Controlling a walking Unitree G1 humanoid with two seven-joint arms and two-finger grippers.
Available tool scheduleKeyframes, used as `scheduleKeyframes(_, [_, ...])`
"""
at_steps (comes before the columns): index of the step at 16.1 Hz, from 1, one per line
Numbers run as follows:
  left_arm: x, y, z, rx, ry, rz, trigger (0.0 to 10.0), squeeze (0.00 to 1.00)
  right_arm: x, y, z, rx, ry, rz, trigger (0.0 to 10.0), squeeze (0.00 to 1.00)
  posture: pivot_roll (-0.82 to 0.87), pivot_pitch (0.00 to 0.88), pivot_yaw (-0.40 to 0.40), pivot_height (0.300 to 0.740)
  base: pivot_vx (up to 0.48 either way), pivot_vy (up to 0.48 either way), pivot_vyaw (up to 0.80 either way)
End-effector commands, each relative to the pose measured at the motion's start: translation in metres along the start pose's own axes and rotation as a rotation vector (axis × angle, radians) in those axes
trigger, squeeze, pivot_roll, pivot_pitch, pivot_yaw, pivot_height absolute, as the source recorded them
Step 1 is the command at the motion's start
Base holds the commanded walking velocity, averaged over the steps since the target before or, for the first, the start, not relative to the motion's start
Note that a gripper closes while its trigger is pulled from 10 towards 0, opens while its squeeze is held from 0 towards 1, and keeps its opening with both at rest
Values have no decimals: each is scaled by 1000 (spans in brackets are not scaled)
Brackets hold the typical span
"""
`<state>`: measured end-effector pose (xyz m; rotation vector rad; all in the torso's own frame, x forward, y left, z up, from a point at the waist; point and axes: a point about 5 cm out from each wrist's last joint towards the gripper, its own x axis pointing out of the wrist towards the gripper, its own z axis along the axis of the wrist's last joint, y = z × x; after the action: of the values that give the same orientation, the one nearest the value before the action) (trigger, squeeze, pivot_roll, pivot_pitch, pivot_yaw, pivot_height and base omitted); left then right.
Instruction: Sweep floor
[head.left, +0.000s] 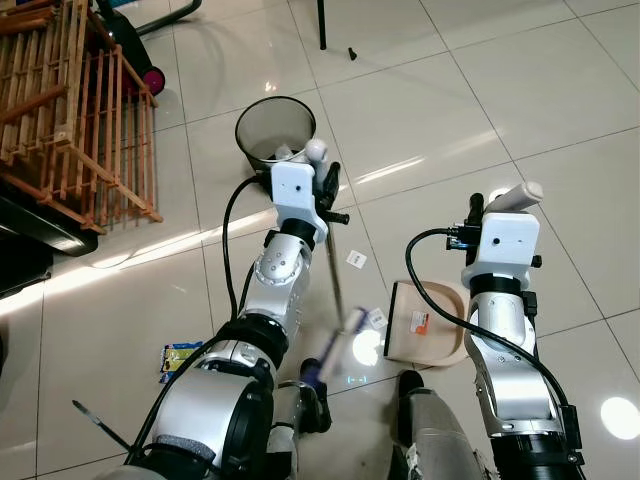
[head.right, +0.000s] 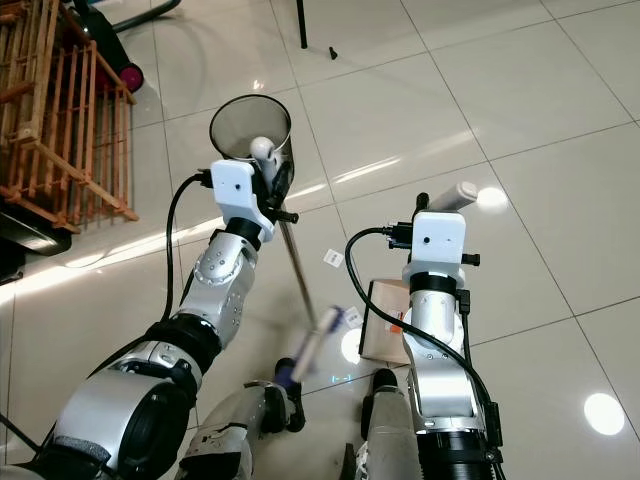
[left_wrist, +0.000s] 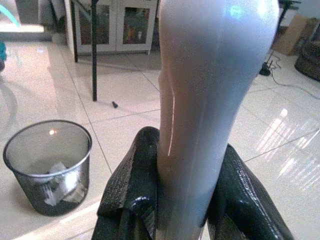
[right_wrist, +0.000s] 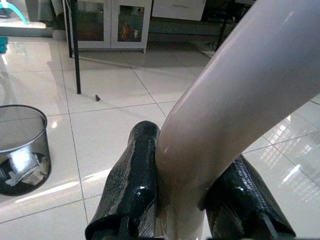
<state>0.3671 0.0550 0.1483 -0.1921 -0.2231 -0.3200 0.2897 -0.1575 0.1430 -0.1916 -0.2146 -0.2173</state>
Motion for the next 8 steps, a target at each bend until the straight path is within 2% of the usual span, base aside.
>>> scheduleKeyframes(1, [-1, -26, -14, -138, 58, -17, 10000, 0, -13, 13, -19, 27, 118, 37, 10000, 0, -87, 376, 181, 740, 0, 0, 0])
scheduleKeyframes(4, [5, -23, -6, -126, 39, -32, 10000, 0, -15, 13, -19, 24, 120, 34, 10000, 0, -85, 376, 187, 740, 0, 0, 0])
scheduleKeyframes(6, [9, -26, 0, -205, 15, -42, 10000, 0, -16, 13, -19, 25, 123, 33, 10000, 0, -82, 370, 186, 740, 0, 0, 0])
scheduleKeyframes(8, [18, -36, 17, -323, -69, -122, 10000, 0, -15, 13, -19, 24, 123, 37, 10000, 0, -76, 368, 182, 740, 0, 0, 0])
